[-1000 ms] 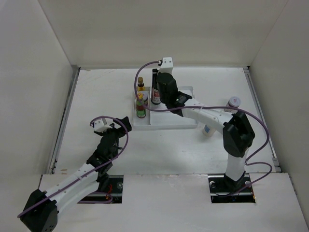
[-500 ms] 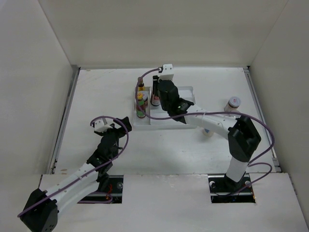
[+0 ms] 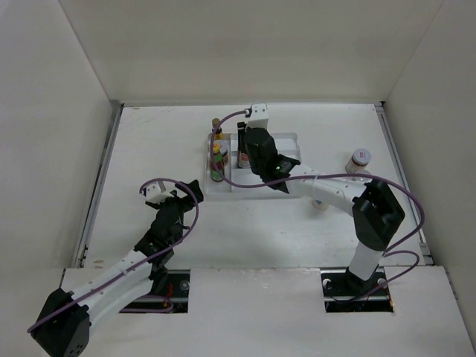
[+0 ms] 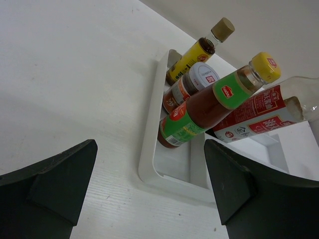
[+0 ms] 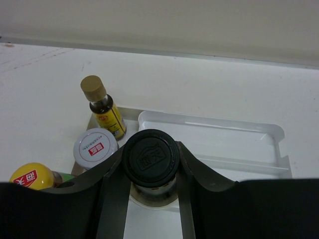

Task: Organize the condiment bottles

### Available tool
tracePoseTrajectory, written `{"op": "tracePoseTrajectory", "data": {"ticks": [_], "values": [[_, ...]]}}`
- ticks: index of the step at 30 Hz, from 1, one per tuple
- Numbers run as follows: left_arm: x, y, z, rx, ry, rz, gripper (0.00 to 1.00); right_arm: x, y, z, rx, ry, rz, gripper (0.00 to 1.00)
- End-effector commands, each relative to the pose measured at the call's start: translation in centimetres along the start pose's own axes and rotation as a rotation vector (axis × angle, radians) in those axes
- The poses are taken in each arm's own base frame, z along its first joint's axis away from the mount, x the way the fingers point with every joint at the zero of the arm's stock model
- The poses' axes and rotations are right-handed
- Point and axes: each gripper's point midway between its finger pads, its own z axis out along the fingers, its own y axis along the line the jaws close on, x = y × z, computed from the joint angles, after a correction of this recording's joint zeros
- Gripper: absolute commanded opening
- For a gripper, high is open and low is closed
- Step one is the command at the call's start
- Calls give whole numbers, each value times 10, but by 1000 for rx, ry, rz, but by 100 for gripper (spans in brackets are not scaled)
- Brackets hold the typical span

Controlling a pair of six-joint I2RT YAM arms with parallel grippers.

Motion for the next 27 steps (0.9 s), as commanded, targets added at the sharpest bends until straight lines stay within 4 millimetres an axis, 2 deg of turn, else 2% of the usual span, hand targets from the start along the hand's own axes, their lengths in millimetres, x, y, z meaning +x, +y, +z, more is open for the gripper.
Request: {"op": "tracePoseTrajectory", "data": {"ticks": [1, 5, 10, 13, 15, 17, 20, 22, 24, 27], "values": [[-8, -8, 1, 30, -27, -42, 89, -63, 12, -13, -42, -157, 141, 31], [-8, -8, 1, 30, -27, -43, 89, -44, 17, -3, -38, -128, 124, 34], [-9, -9, 1, 32, -29, -45, 89, -29, 18, 1, -30, -107, 119, 54], [-9, -9, 1, 33, -31, -47, 89, -36, 14, -5, -31, -118, 134, 64], [-10, -9, 0, 34, -32, -48, 89, -47, 9, -13, -34, -134, 148, 73], [-10, -9, 0, 34, -32, -48, 89, -62, 1, -26, -41, -157, 167, 78], [-10, -9, 0, 34, -32, -48, 89, -75, -19, -50, -37, -178, 187, 86], [-9, -8, 0, 33, -30, -46, 89, -75, -36, -68, -29, -184, 195, 90], [-10, -9, 0, 35, -31, -48, 89, -64, -64, -88, 12, -176, 209, 94], [-10, -9, 0, 36, -32, -48, 89, -32, -118, -116, 136, -134, 223, 97]]}}
